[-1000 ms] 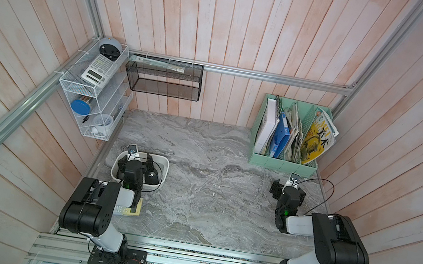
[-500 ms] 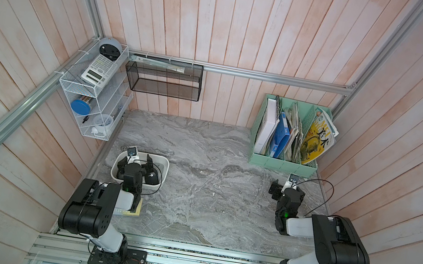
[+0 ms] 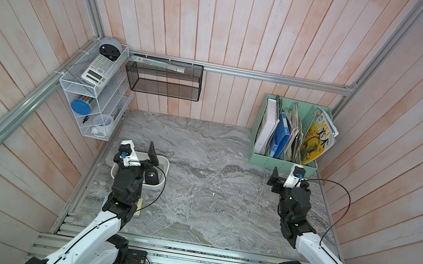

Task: Take out the mouse from the storage box
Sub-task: Move the storage box to the center of the board.

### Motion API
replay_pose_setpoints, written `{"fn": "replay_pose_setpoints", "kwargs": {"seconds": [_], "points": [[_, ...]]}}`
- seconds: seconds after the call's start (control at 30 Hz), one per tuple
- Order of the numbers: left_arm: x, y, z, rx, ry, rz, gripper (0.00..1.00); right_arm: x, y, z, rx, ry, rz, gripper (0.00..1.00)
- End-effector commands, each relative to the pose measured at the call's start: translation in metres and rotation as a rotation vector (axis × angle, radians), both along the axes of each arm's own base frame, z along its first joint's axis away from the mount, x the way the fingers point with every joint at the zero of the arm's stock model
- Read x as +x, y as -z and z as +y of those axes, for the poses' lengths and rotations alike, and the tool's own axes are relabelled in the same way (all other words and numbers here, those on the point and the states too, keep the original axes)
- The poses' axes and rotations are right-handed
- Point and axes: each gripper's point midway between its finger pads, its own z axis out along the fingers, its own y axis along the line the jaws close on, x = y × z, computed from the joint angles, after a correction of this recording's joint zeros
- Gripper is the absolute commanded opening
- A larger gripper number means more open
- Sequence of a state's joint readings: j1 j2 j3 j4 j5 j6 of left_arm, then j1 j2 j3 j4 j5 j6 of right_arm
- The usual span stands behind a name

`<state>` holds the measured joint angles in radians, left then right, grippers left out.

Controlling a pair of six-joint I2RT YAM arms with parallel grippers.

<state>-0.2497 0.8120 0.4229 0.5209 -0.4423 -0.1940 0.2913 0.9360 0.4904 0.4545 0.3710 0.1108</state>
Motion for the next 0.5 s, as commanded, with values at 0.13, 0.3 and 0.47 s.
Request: {"fn": "replay_pose_setpoints", "kwargs": {"seconds": [0.13,0.3,0.47], "points": [[-0.004,0.062,-0.001,-0.305,-0.027,0.443,1.00,-0.044,0.027,-0.006,0.335,-0.006,0.321,0.97],[0.013,0.097,-0.022,-0.472,0.144,0.568,1.00,-0.061,0.058,0.000,0.392,-0.052,0.458,0.98],[0.018,0.123,-0.041,-0.275,0.103,0.836,1.00,-0.076,0.082,0.020,0.383,-0.135,0.610,0.97]]}}
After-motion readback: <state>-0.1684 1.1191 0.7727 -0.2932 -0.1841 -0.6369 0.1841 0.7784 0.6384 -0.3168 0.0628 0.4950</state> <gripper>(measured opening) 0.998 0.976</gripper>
